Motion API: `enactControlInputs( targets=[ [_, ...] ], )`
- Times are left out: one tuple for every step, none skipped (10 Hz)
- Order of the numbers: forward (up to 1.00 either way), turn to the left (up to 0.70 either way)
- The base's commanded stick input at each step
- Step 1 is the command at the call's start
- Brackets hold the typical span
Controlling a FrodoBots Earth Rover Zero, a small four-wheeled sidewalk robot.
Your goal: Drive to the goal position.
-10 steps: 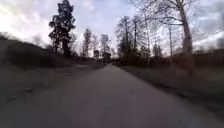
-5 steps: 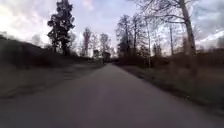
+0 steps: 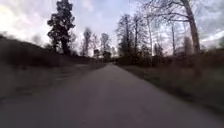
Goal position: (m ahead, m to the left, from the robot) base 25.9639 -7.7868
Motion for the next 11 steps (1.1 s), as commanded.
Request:
enactControlInputs(
  targets=[
    [1.00,-0.08],
    [1.00,-0.19],
    [1.00,-0.04],
    [1.00,0.00],
    [1.00,0.01],
    [1.00,0.01],
    [1.00,0.01],
    [1.00,0.01],
    [1.00,0.01],
    [1.00,0.01],
    [1.00,0.01]
  ],
)
